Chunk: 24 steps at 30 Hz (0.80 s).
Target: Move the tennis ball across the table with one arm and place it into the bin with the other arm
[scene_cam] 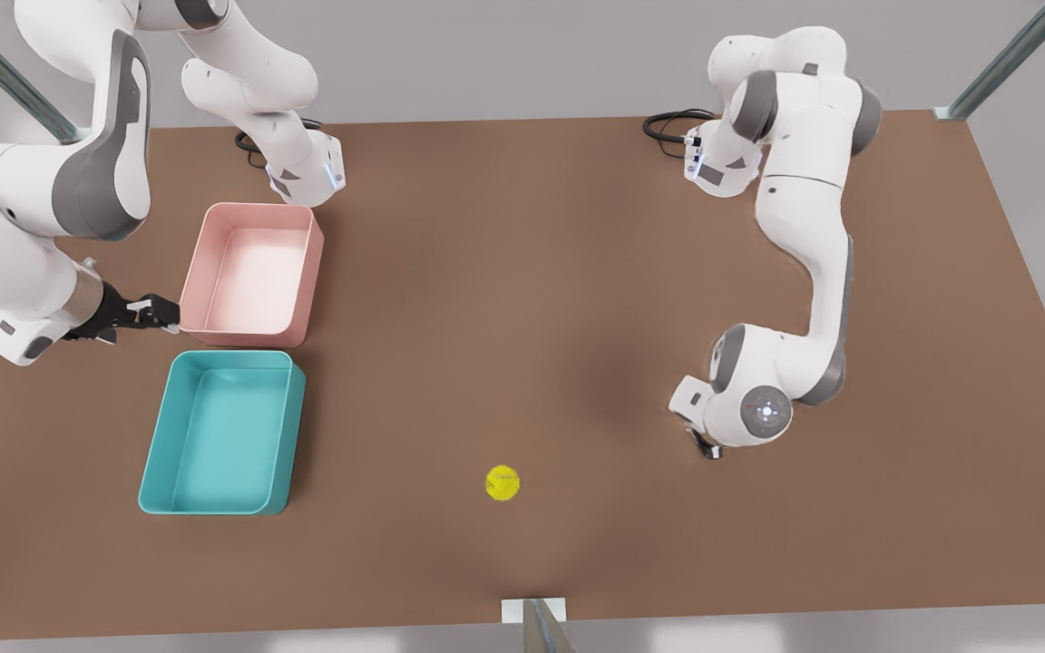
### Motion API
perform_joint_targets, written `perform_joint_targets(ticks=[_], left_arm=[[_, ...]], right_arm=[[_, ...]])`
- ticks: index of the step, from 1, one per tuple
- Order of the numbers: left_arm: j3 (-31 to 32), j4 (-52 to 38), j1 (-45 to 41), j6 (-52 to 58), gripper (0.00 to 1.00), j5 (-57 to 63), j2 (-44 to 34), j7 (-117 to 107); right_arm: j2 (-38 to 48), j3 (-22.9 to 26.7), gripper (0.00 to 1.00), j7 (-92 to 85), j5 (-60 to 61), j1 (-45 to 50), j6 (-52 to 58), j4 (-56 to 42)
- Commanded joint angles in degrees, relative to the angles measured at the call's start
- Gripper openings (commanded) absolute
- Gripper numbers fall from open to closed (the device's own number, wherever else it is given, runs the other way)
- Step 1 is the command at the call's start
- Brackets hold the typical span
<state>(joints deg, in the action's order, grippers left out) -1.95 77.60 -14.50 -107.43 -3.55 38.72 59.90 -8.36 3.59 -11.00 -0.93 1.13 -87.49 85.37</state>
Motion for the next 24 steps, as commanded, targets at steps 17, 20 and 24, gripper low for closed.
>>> perform_joint_targets(ticks=[17, 20, 24], left_arm=[[-5.3, -4.4, 4.7, 37.0, 1.00, 3.1, -21.2, -68.1], [-5.3, -4.4, 4.8, 37.0, 1.00, 3.1, -21.1, -68.2], [-5.4, -4.4, 4.8, 36.9, 1.00, 3.1, -20.8, -68.2]], right_arm=[[-21.8, -0.7, 1.00, 2.1, 0.5, 10.7, -6.4, -18.3], [-29.7, -0.8, 1.00, 6.0, 0.7, 13.5, -21.8, -18.9], [-37.3, -0.7, 1.00, 2.2, 5.9, 11.8, -31.5, -23.1]])
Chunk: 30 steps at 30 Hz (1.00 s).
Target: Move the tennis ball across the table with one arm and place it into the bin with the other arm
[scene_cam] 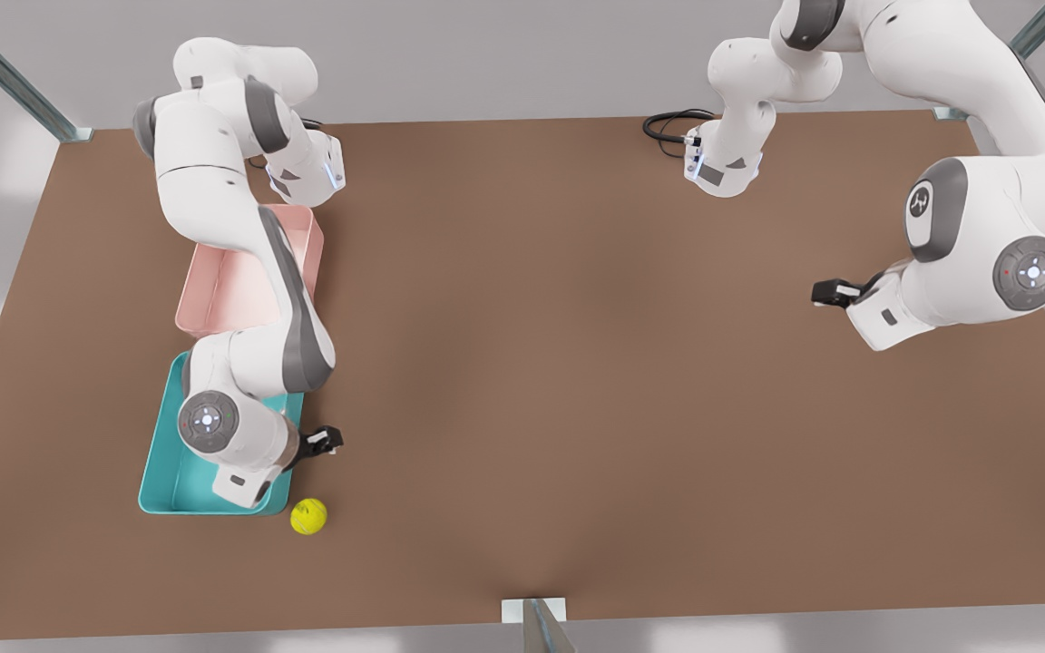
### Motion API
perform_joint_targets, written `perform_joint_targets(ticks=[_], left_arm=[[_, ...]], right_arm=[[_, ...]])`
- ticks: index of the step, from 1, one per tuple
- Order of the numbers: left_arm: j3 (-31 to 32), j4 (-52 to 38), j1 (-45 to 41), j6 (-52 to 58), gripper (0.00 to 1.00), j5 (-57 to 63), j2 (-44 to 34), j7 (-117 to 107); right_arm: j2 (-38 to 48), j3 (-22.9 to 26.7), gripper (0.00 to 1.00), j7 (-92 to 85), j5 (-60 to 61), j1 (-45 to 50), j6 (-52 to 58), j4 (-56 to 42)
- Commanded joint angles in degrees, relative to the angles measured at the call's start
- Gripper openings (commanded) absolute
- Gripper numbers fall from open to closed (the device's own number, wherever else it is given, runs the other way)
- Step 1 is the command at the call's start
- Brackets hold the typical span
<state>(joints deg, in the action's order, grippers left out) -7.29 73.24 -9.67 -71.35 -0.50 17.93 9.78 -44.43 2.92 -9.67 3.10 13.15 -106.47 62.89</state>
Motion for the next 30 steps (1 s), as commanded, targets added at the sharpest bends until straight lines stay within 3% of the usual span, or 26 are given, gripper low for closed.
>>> perform_joint_targets(ticks=[1, 3, 10, 18, 30], left_arm=[[0.0, 0.0, 0.0, 0.9, 1.00, 0.1, 0.0, -18.0], [0.0, 0.1, 0.2, 0.8, 1.00, 0.1, 0.0, -18.0], [-0.1, 0.1, 0.4, 1.0, 1.00, 0.1, 0.3, -18.0], [-0.1, 0.1, 1.2, 1.0, 1.00, 0.0, 1.0, -18.2], [-0.1, 0.1, 1.2, 1.1, 1.00, -0.1, 1.3, -18.4]], right_arm=[[-1.9, 0.0, 1.00, -1.9, 2.7, -1.0, -13.0, -0.1], [-4.1, 0.1, 1.00, -5.2, 8.2, -3.2, -12.9, 0.4], [-11.0, 0.5, 1.00, -6.7, 5.3, -2.3, -14.9, -9.3], [-17.9, 0.8, 1.00, -30.6, 3.2, -2.3, -16.0, -16.8], [-18.7, 3.3, 1.00, -35.5, 3.1, -2.8, -16.3, -13.8]])
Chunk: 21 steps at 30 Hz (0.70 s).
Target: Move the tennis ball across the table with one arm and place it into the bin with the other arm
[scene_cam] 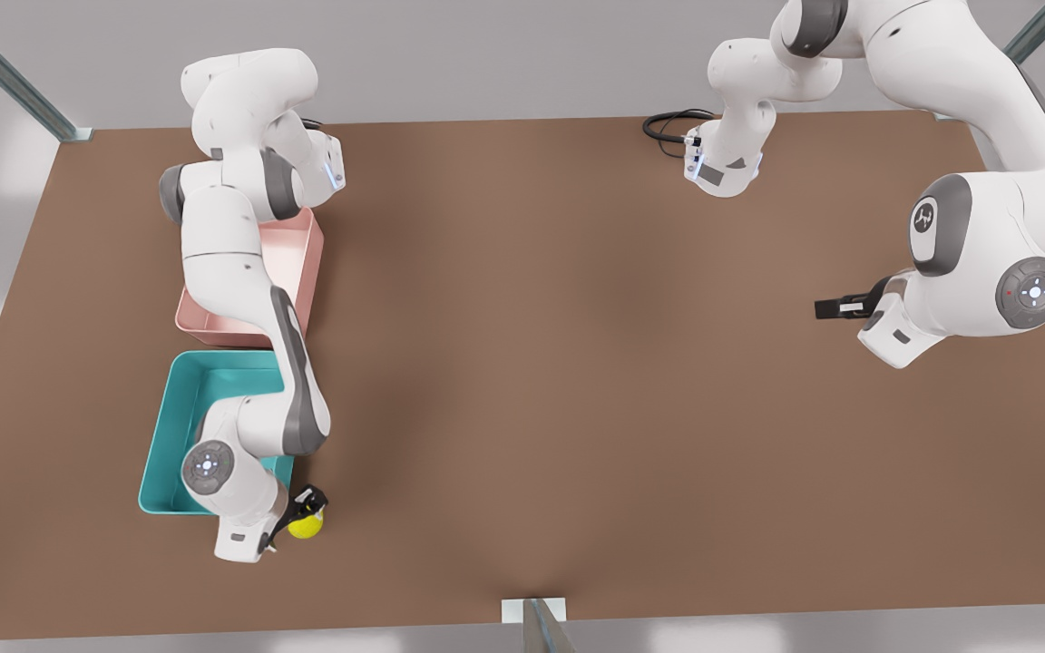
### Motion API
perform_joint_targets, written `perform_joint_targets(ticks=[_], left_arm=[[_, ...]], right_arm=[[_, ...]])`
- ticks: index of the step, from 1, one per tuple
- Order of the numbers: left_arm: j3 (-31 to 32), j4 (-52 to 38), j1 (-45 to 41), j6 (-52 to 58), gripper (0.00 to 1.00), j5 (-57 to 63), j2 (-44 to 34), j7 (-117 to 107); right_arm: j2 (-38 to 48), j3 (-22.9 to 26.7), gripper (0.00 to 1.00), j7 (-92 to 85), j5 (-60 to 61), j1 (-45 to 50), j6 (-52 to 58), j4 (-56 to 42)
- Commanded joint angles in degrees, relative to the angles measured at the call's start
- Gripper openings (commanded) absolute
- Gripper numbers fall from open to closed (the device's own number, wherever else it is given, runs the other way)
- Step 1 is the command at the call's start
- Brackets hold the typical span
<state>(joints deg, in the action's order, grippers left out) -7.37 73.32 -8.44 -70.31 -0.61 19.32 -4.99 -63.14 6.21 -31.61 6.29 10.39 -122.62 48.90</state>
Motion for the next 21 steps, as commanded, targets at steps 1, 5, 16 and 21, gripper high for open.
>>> perform_joint_targets(ticks=[1, 5, 16, 21], left_arm=[[0.0, 0.0, 0.0, 0.1, 1.00, 0.0, -0.1, -3.4], [0.0, 0.0, 0.0, 0.1, 1.00, 0.0, -0.1, -3.3], [0.0, 0.1, 0.8, 0.1, 1.00, -0.1, 0.3, -3.1], [0.0, 0.1, 0.8, 0.2, 1.00, -0.1, 0.3, -3.1]], right_arm=[[0.1, -0.1, 1.00, -13.5, 0.0, 0.1, -0.2, 0.8], [0.2, -0.1, 1.00, -13.4, -0.1, 0.2, -0.2, 2.3], [-0.8, 0.0, 1.00, -13.6, -1.5, 0.2, -0.8, 2.8], [-1.5, 0.0, 1.00, -13.5, -2.7, 0.2, -1.6, 2.8]])
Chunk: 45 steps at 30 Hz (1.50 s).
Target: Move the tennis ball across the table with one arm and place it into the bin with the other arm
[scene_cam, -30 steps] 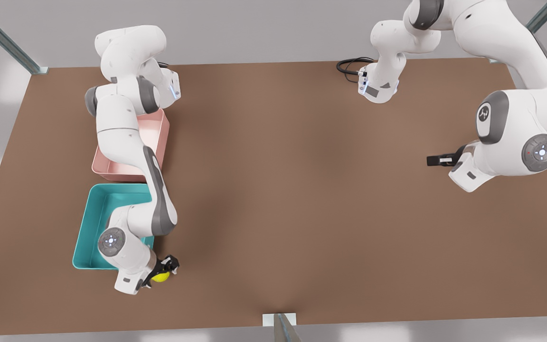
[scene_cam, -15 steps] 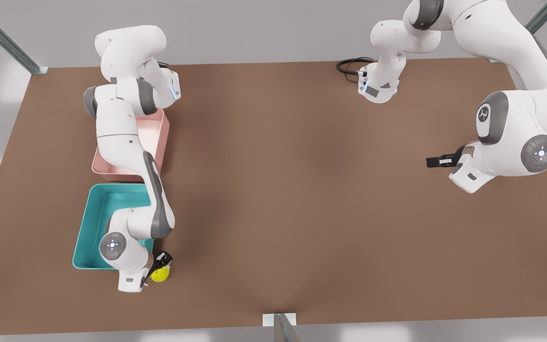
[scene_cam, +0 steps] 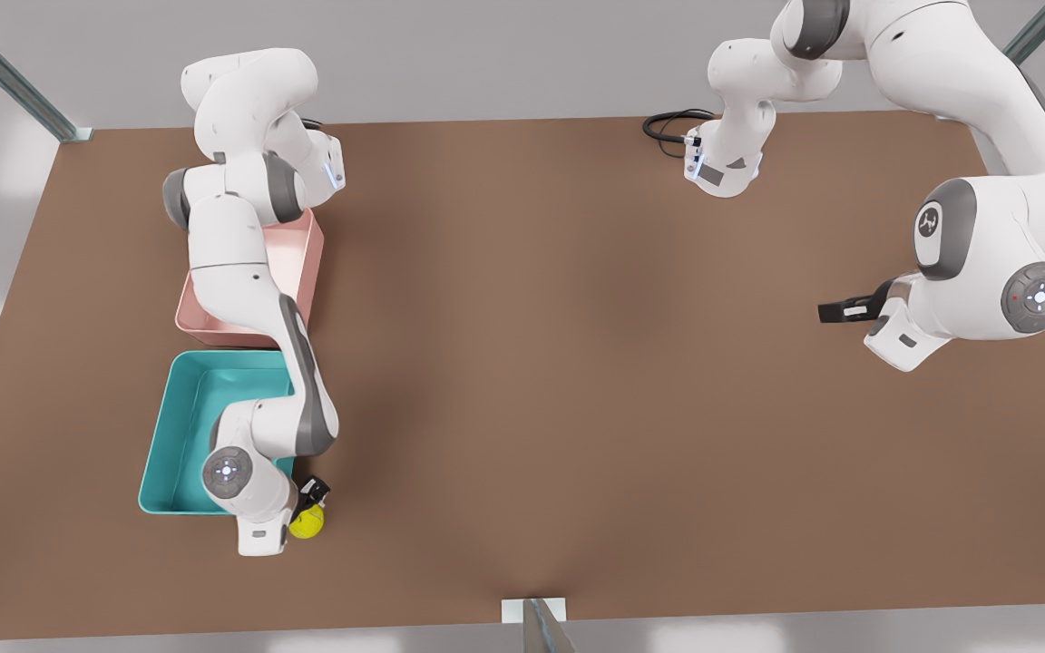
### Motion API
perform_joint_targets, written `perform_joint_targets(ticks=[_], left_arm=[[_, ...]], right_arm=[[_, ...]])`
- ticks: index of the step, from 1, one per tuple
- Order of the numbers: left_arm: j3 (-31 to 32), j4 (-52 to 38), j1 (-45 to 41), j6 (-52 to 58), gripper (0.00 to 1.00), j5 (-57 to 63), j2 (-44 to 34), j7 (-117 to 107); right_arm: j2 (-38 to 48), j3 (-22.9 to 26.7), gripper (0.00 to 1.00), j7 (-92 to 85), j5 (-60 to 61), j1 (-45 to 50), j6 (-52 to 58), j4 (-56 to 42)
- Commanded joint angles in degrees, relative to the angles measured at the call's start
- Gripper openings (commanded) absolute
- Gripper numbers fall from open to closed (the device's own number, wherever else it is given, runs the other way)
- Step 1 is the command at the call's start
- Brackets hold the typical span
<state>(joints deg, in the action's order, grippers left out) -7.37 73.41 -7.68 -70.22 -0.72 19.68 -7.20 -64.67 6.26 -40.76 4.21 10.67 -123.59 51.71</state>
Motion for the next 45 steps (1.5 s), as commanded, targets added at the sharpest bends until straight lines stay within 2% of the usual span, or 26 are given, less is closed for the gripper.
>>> perform_joint_targets(ticks=[1, 33, 34, 36, 39, 41, 45], left_arm=[[0.0, 0.0, 0.0, 0.1, 1.00, 0.0, -0.1, -0.9], [0.4, -0.2, 0.2, 2.5, 1.00, -0.3, 0.0, -1.0], [0.4, -0.2, 0.3, 2.4, 1.00, -0.3, 0.0, -1.0], [0.4, -0.2, 0.4, 2.3, 1.00, -0.3, 0.1, -1.0], [0.4, -0.2, 0.4, 2.3, 1.00, -0.3, 0.1, -1.0], [0.4, -0.2, 0.6, 2.3, 1.00, -0.3, 0.1, -1.0], [0.3, -0.2, 0.7, 2.2, 1.00, -0.2, 0.2, -1.0]], right_arm=[[-0.1, 0.0, 1.00, -4.3, -0.6, 0.1, -0.7, 0.0], [-4.2, -0.1, 1.00, -3.7, -1.4, 0.5, -5.6, -0.2], [-4.2, -0.1, 0.98, -3.7, -1.4, 0.5, -5.6, -0.2], [-4.2, 0.0, 0.76, -3.8, -1.4, 0.5, -5.6, -0.2], [-4.1, 0.2, 0.57, -3.9, -1.4, 0.5, -5.6, -0.3], [-4.0, 0.0, 0.49, -3.9, -1.4, 0.5, -5.6, -0.5], [-3.4, -0.2, 0.46, -3.8, -1.1, 0.4, -5.6, -0.6]])
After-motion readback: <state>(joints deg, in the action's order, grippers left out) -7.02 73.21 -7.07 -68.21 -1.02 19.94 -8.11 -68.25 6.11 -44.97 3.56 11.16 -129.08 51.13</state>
